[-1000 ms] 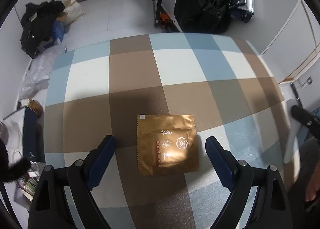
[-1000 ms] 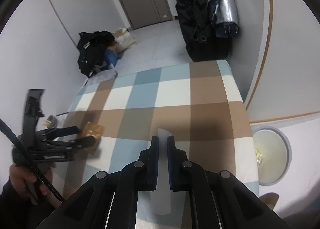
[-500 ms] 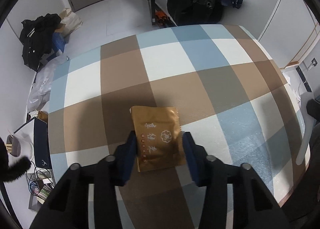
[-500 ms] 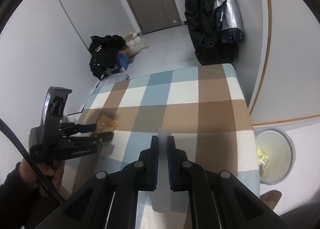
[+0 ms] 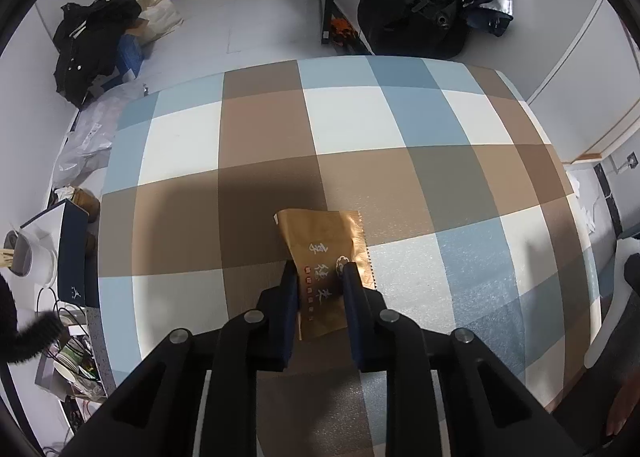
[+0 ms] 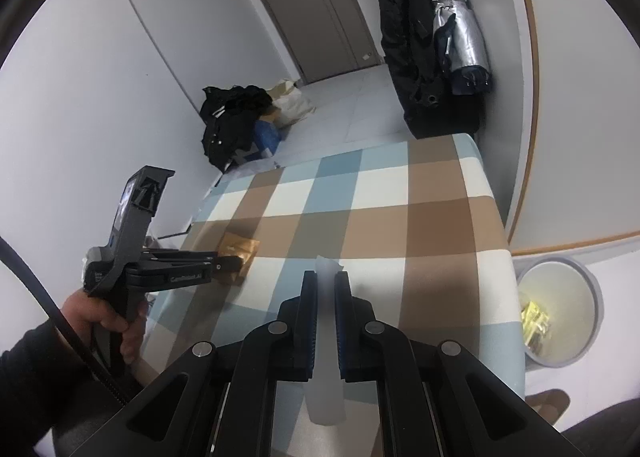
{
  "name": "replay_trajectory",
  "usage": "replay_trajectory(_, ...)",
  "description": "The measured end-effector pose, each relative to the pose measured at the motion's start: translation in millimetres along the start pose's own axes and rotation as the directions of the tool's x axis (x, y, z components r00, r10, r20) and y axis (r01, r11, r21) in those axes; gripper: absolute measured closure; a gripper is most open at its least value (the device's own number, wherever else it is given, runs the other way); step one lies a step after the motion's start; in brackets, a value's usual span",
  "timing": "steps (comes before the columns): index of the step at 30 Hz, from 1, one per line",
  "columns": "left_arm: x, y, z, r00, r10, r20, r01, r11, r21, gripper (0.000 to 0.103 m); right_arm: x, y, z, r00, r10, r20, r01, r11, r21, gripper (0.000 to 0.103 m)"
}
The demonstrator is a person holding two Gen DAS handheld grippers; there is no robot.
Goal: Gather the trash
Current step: 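Carry the white roll and copper wrapper over the wastebasket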
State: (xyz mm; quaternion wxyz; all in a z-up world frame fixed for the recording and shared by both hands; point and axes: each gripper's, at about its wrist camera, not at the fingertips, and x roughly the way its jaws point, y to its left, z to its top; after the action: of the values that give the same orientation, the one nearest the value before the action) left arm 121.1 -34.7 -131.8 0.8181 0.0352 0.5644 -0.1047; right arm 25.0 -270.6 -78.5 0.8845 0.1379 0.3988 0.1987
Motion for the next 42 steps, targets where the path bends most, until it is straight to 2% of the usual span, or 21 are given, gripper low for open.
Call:
replay_trajectory(4,-5.7,-3.8,-0.7,1.0,-0.003,0.01,0.003,1.0,-0.001,0.098,-3.1,-4.1,-1.4,1.0,0.025,0.01,-0.026,0.999,0.021,0.095)
replay_trajectory(7,-11.2,-9.8,-2.2,1.0,0.001,0.015,-0.001,1.0,0.009,0.101,-4.2,-7.0,-2.5,0.999,0.044,0.011,-0.044,0.998,0.034,0.095)
replay_trajectory(16,-23.8,-20.3,-8.0,1.0,-0.004,0.023,0.003,1.0,0.01,0.102,-9.3,-6.4,-6.2,0.998,0.066,0.023,-0.067,0.998,0.021,0.096)
replay_trajectory(22,-49.4,-21.6,-12.2,0.995,0.003,0.099,-0.003,1.0,-0.008,0.102,-18.2,-3.8,-7.0,0.997,0.069,0.034,-0.069,0.997,0.018,0.096)
replay_trajectory(32,-106.8,-39.5,-13.7,0.968,-0.078,0.24,0.08,0.997,-0.002,0.102,-47.3,17.1,1.8,0.995,0.054,0.079,-0.048,0.995,-0.086,0.096)
replay_trajectory(42,-143.0,-76.3,-4.6,0.934,-0.156,0.32,0.142,0.988,0.067,0.102,-88.9,7.7,19.6,0.986,0.034,0.161,-0.025,0.998,-0.061,0.096)
